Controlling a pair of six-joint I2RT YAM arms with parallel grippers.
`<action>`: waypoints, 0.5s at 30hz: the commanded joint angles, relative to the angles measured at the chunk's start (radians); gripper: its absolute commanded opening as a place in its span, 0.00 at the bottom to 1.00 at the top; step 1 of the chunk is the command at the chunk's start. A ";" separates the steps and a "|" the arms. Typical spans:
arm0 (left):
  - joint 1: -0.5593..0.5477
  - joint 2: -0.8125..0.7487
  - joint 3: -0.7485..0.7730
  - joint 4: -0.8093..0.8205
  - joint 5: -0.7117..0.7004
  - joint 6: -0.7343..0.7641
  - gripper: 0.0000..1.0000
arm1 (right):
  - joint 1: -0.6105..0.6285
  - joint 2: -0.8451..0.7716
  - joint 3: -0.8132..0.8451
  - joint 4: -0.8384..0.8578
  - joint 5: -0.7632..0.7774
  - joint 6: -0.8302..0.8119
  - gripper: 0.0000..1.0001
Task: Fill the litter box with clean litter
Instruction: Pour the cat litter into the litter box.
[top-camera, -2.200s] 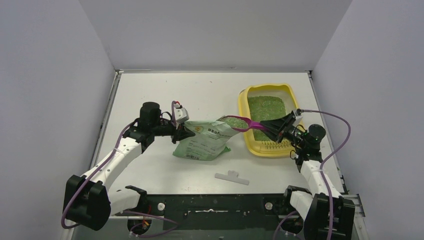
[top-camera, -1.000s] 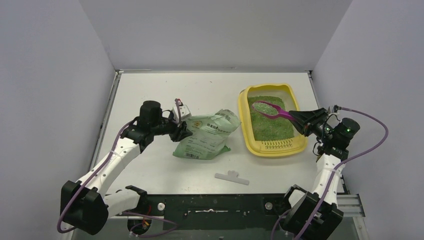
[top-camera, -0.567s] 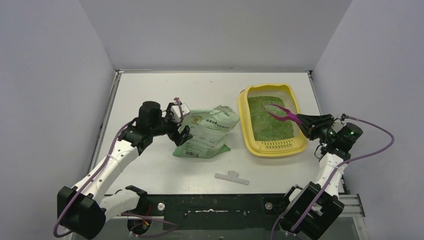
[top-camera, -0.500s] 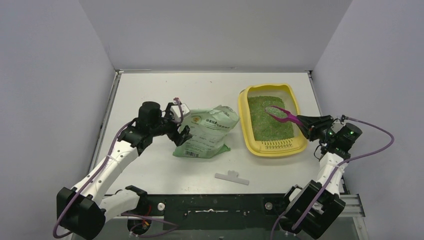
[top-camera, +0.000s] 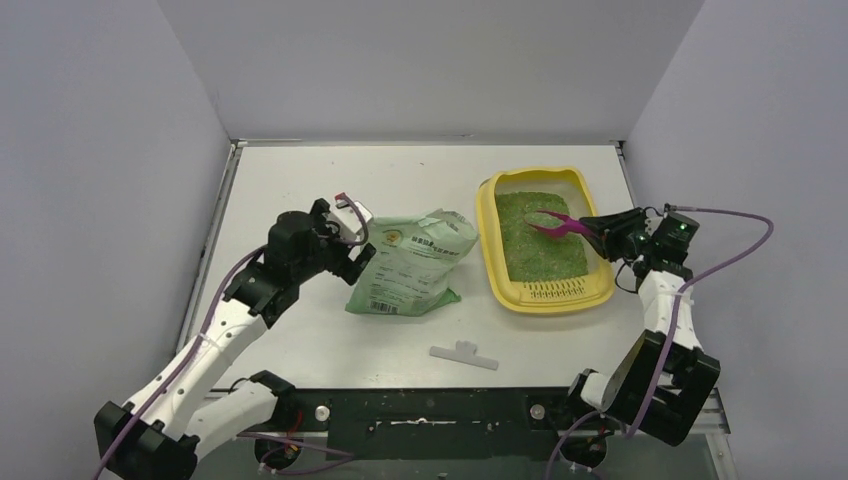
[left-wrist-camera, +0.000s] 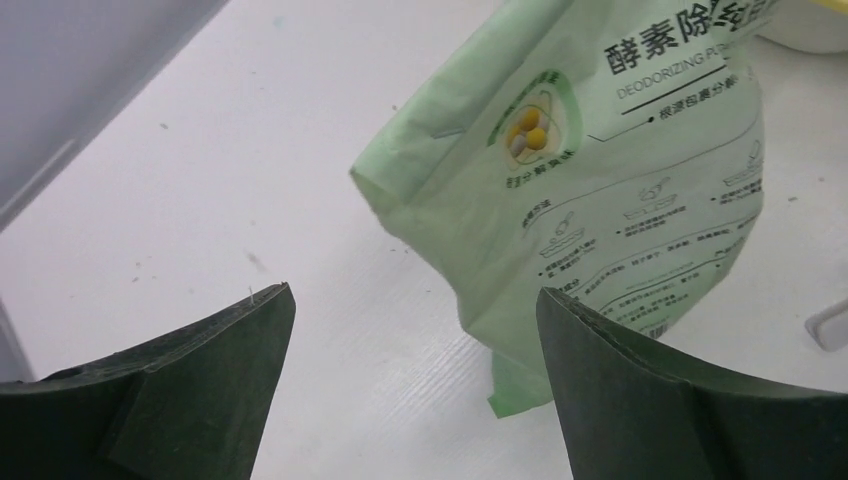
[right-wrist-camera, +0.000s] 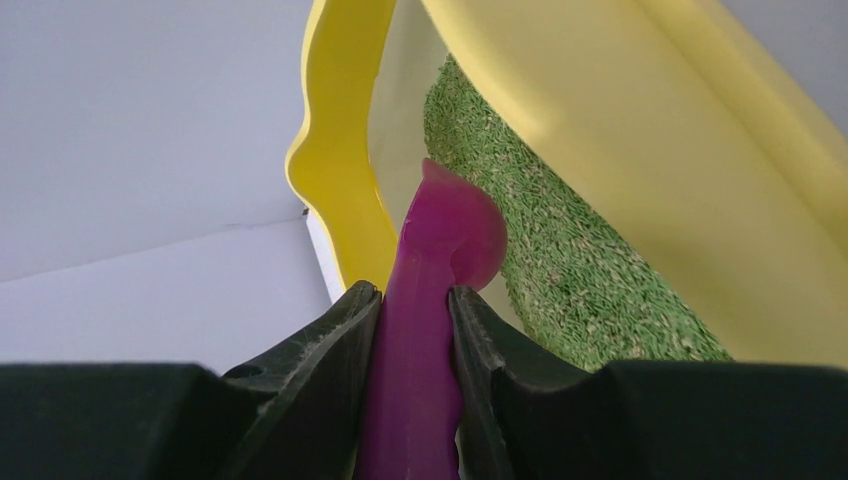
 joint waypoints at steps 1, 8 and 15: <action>-0.019 -0.144 -0.077 0.178 -0.233 -0.006 0.91 | 0.106 0.054 0.108 0.069 0.148 -0.007 0.00; -0.016 -0.317 -0.263 0.436 -0.292 -0.039 0.92 | 0.238 0.178 0.215 0.120 0.270 0.024 0.00; -0.016 -0.261 -0.218 0.376 -0.307 -0.034 0.92 | 0.315 0.266 0.316 0.129 0.373 0.054 0.00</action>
